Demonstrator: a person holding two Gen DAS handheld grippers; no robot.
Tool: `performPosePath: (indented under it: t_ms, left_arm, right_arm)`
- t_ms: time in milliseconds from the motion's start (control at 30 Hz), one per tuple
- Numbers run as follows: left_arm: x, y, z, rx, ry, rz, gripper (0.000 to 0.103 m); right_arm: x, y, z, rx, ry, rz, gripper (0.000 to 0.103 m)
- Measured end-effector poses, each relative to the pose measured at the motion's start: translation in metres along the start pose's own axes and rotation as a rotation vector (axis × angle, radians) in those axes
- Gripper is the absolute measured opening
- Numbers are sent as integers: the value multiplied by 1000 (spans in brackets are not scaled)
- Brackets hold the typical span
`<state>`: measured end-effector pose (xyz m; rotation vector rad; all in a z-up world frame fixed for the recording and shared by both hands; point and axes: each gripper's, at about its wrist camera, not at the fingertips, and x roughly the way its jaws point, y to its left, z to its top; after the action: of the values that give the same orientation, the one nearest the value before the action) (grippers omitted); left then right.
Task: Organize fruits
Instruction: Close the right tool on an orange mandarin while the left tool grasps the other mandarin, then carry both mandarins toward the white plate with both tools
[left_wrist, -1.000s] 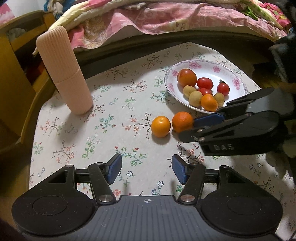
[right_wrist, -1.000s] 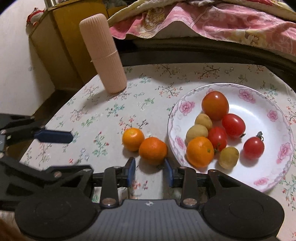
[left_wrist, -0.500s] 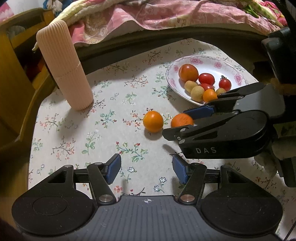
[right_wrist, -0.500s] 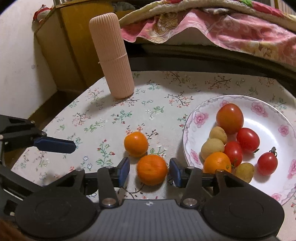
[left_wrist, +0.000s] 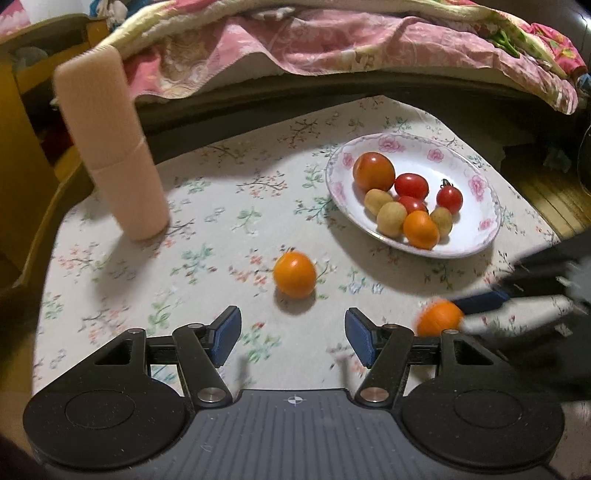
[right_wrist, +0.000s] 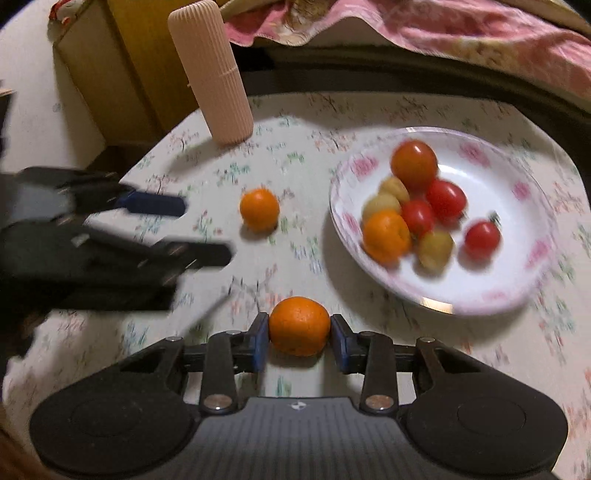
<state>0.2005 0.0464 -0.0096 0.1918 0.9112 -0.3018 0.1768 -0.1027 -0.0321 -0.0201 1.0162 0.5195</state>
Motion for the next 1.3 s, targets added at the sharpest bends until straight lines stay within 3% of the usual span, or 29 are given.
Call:
performPosePath:
  t_ms: [200, 400, 500, 967, 1300]
  left_arm:
    - [23, -4, 18, -18, -7, 1, 67]
    - [41, -8, 23, -24, 5, 29, 53]
    - [48, -8, 23, -24, 30, 39, 40]
    - [44, -11, 23, -13, 36, 30, 39]
    - [-1, -35, -14, 51, 95, 2, 39]
  right_arm:
    - [-27, -5, -14, 59, 25, 24, 37]
    - [-22, -12, -15, 72, 36, 45, 37]
    - [-19, -17, -13, 73, 43, 47, 37]
    - [-16, -25, -14, 62, 61, 27, 37]
    - [-18, -22, -16, 10, 73, -28, 37]
